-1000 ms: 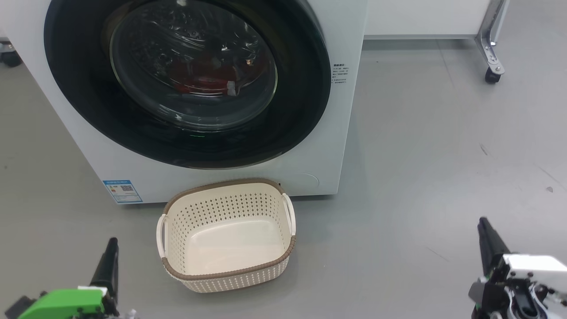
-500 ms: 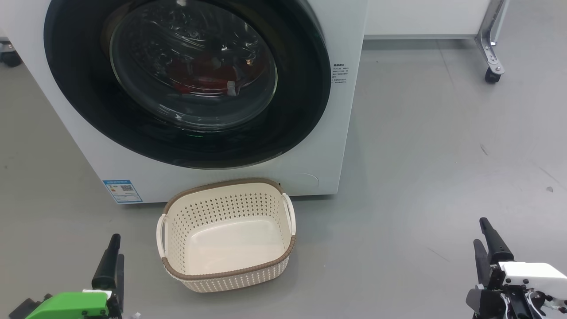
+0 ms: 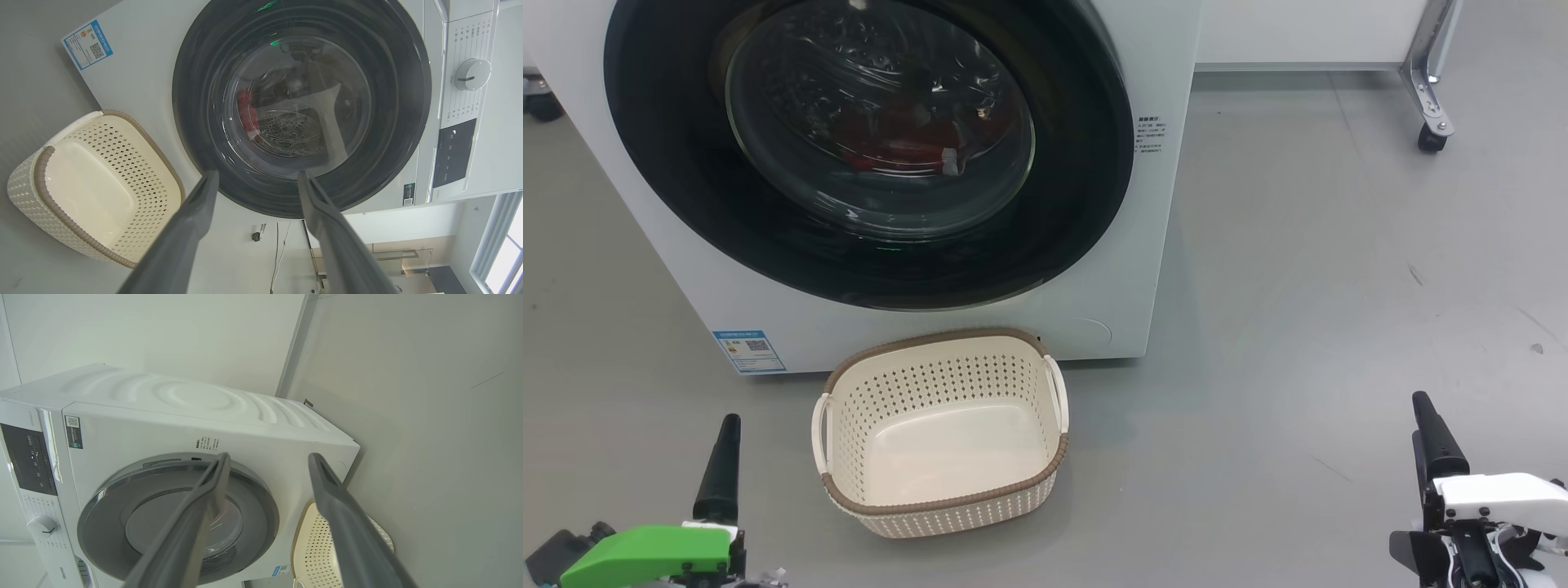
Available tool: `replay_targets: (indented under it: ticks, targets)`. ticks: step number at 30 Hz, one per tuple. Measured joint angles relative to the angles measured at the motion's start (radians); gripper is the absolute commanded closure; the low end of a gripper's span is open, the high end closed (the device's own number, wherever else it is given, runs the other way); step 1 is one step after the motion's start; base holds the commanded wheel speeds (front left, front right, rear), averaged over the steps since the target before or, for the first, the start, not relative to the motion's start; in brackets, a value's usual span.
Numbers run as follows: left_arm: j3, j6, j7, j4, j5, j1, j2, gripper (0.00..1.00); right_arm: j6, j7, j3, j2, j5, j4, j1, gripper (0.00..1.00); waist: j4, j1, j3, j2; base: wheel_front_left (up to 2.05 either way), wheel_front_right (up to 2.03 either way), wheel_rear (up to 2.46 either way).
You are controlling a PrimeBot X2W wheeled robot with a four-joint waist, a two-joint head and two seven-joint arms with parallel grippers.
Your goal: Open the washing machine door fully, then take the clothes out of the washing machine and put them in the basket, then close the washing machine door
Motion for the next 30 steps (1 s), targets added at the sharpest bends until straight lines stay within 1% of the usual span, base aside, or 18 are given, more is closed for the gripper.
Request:
replay_targets:
  ticks: [10,12,14,17,20,25,30]
  targets:
    - [-0.040,0.000,-0.047,-0.025,0.189,-0.005,0.047,0.00,0.000,-0.040,0.057,-0.052,-0.194,-0.016,-0.005,0.00,0.001,0.0000,0.002,0.0000,0.00,0.00,0.00]
    - [-0.047,0.000,-0.053,-0.027,0.229,-0.005,0.053,0.00,-0.001,-0.047,0.064,-0.054,-0.223,-0.020,-0.010,0.00,0.001,0.0000,0.002,0.0000,0.00,0.00,0.00]
    - [-0.054,0.002,-0.061,-0.029,0.270,-0.005,0.061,0.00,-0.010,-0.050,0.076,-0.055,-0.253,-0.023,-0.014,0.00,0.001,0.0000,0.003,0.0000,0.00,0.00,0.00]
    - [-0.076,0.012,-0.070,-0.032,0.328,-0.006,0.069,0.00,-0.011,-0.060,0.095,-0.061,-0.305,-0.024,-0.016,0.00,0.001,0.0000,0.002,-0.0001,0.00,0.00,0.00]
    - [-0.096,0.024,-0.079,-0.037,0.390,-0.007,0.077,0.00,-0.027,-0.072,0.114,-0.070,-0.362,-0.024,-0.021,0.00,0.002,0.0000,0.002,0.0000,0.00,0.00,0.00]
    - [-0.127,0.045,-0.095,-0.048,0.493,-0.008,0.096,0.00,-0.042,-0.090,0.144,-0.084,-0.455,-0.025,-0.021,0.00,0.002,0.0001,0.000,0.0000,0.00,0.00,0.00]
    - [-0.162,0.063,-0.112,-0.058,0.590,-0.008,0.103,0.00,-0.055,-0.103,0.172,-0.092,-0.541,-0.026,-0.022,0.00,0.003,0.0000,-0.001,0.0000,0.00,0.00,0.00]
